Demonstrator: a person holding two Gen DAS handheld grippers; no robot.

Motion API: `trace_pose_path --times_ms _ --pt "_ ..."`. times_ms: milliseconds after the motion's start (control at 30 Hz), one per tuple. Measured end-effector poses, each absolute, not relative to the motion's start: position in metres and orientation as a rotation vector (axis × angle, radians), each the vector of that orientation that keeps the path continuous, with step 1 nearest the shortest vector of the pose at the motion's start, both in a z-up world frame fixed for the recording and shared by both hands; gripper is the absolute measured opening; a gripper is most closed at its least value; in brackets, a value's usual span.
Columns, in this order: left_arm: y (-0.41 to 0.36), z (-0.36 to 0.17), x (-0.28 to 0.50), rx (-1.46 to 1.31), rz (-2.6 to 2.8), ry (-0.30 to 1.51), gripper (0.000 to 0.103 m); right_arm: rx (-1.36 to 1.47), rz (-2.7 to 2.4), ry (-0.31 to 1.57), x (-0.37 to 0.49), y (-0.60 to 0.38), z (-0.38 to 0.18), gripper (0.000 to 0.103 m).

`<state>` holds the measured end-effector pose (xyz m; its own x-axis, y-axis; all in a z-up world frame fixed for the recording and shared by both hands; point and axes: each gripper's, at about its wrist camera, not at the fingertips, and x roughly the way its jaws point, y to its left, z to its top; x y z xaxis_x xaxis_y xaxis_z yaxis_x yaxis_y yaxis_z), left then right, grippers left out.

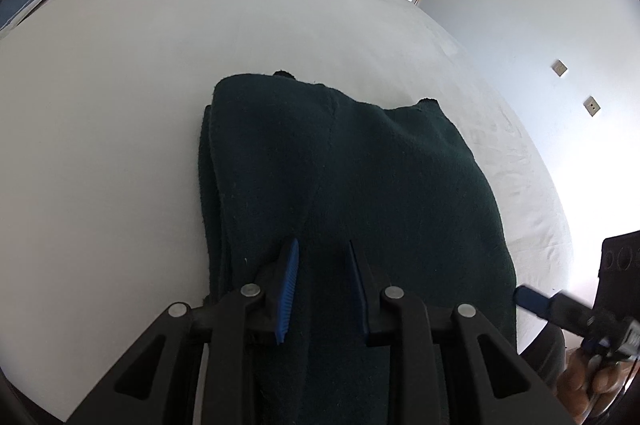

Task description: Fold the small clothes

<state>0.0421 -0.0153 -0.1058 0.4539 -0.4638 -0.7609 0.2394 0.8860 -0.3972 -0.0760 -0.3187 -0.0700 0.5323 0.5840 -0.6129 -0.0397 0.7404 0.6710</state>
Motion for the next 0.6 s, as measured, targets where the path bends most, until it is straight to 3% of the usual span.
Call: trace_pose_path --times_ms 200,267,433,533,600 --pt "-0.012 -0.094 0.034 -0.218 -0.410 0.996 0.030 0.617 0.330 0.945 -0.095 -0.321 -0.082 0.049" --pt "-0.014 -0.082 0.024 -0.167 -0.366 0.956 0.038 0.555 0.289 0.921 -0.102 -0.322 -0.067 0.051" --pt "-0.009 -0.035 -0.021 -0.040 -0.216 0.715 0.102 0.417 0.228 0.790 -0.120 -0.314 -0.014 0.052" --pt "-0.004 -0.006 -0.048 0.012 -0.157 0.555 0.103 0.285 0.145 0.683 -0.133 -0.298 0.020 0.064" --pt "-0.001 0.012 -0.062 0.063 -0.092 0.473 0.103 0.206 0.082 0.589 -0.143 -0.286 0.042 0.080"
